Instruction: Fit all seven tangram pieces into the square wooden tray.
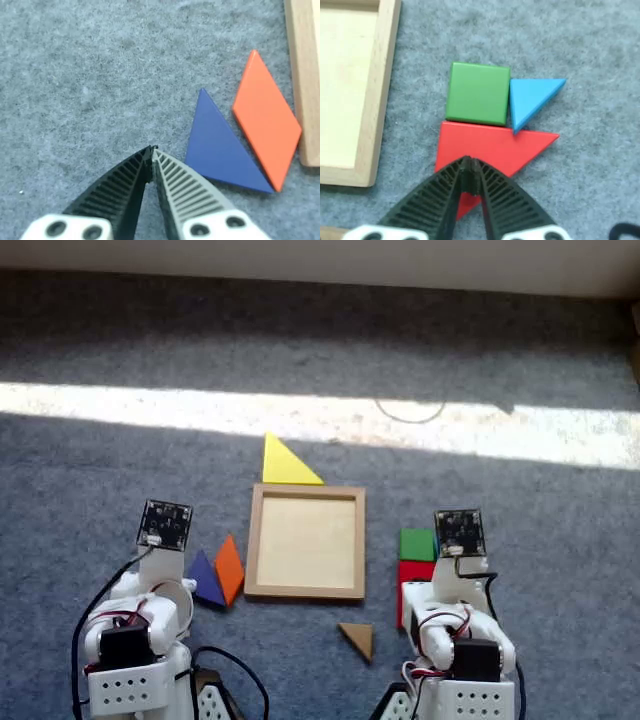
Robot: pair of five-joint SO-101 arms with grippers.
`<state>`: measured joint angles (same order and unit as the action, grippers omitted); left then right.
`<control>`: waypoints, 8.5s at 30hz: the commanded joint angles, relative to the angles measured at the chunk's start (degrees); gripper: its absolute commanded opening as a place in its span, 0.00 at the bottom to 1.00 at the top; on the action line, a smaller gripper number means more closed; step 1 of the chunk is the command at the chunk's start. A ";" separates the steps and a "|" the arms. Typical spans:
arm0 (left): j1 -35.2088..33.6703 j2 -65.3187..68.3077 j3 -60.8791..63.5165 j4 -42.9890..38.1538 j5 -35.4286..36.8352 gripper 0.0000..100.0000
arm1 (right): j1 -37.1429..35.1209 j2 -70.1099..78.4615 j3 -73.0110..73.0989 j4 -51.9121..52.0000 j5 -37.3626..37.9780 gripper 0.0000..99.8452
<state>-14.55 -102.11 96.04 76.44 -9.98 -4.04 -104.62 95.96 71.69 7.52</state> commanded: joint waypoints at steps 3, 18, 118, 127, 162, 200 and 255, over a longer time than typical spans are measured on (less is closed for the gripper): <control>-0.66 -1.63 1.10 0.44 0.35 0.03 | -0.40 -0.92 8.57 0.22 0.53 0.01; -0.66 -1.63 1.10 0.44 0.35 0.03 | -0.40 -0.92 8.57 0.22 0.53 0.01; -0.66 -1.63 1.10 0.44 0.35 0.03 | -12.26 100.00 -53.85 -11.21 -38.95 0.48; -0.66 -1.63 1.10 0.44 0.35 0.03 | -12.18 99.91 -53.93 -11.03 -23.38 0.48; -0.66 -1.63 1.10 0.44 0.35 0.03 | -16.48 75.12 -52.00 1.10 -9.67 0.48; -0.66 -1.63 1.10 0.44 0.35 0.03 | -7.08 95.60 -51.38 -17.89 -39.82 0.18; -0.66 -1.63 1.10 0.44 0.35 0.03 | -4.62 97.98 -62.20 -8.31 -32.44 0.31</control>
<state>-14.55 -102.11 96.04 76.44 -9.98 -8.18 -6.95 35.82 64.48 -22.37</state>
